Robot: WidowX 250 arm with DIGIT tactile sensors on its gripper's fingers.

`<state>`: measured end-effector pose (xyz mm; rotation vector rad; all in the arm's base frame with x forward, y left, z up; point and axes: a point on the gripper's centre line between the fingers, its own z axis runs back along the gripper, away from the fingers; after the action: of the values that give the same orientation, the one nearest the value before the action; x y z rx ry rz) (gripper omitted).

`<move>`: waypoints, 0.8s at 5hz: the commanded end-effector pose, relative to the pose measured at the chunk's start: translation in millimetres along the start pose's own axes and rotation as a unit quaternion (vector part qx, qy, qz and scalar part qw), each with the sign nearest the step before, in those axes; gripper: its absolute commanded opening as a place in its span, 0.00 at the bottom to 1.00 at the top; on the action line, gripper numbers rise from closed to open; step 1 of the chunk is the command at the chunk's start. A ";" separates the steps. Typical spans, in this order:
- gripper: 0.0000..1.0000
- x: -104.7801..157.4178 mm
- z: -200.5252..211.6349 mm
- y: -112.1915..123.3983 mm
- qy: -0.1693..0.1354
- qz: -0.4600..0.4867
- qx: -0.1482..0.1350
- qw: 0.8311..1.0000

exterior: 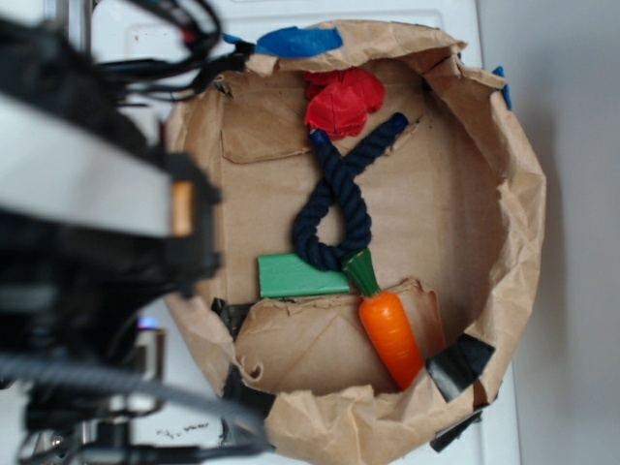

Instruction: Grab the carrot.

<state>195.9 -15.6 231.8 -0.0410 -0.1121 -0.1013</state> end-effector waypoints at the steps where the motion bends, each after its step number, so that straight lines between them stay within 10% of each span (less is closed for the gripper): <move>1: 1.00 52.4 -11.0 1.6 -0.031 -0.229 -0.052 0.972; 4: 1.00 59.9 1.3 7.4 -0.034 -0.269 -0.072 0.960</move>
<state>256.4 -10.7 225.0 -0.1772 -0.1394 -0.6679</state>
